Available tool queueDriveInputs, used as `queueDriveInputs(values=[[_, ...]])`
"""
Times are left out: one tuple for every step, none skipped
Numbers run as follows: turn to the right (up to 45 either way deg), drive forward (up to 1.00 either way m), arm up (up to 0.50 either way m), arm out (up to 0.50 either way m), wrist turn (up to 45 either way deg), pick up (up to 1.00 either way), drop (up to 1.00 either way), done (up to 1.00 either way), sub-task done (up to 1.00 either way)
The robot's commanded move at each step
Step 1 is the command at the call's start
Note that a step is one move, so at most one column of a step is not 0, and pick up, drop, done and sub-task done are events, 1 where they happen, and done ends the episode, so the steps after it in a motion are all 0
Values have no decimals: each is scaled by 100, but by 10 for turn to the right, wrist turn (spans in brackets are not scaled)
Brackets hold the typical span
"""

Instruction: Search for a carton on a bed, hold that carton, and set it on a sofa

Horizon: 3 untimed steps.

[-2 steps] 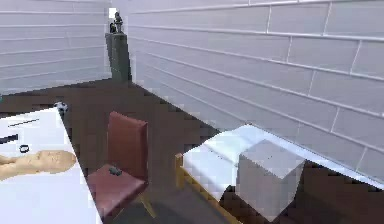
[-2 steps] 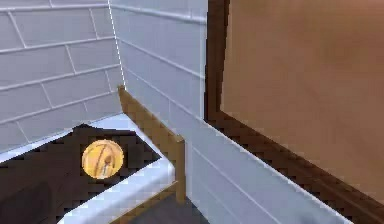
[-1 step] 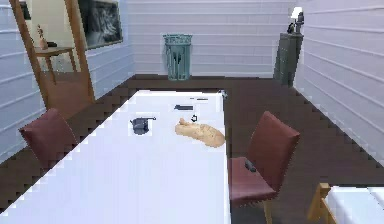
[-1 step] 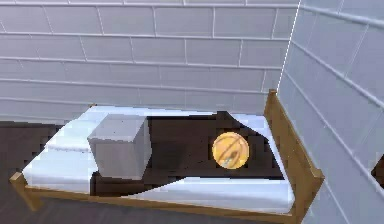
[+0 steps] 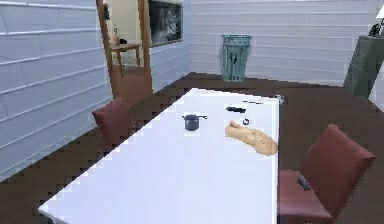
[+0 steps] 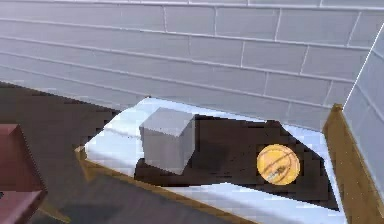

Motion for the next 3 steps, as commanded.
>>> queueDriveInputs(values=[[450, 0, 0, 0, 0, 0, 0, 0, 0], [420, 0, 0, 0, 0, 0, 0, 0, 0], [0, 45, 0, 0, 0, 0, 0, 0, 0]])
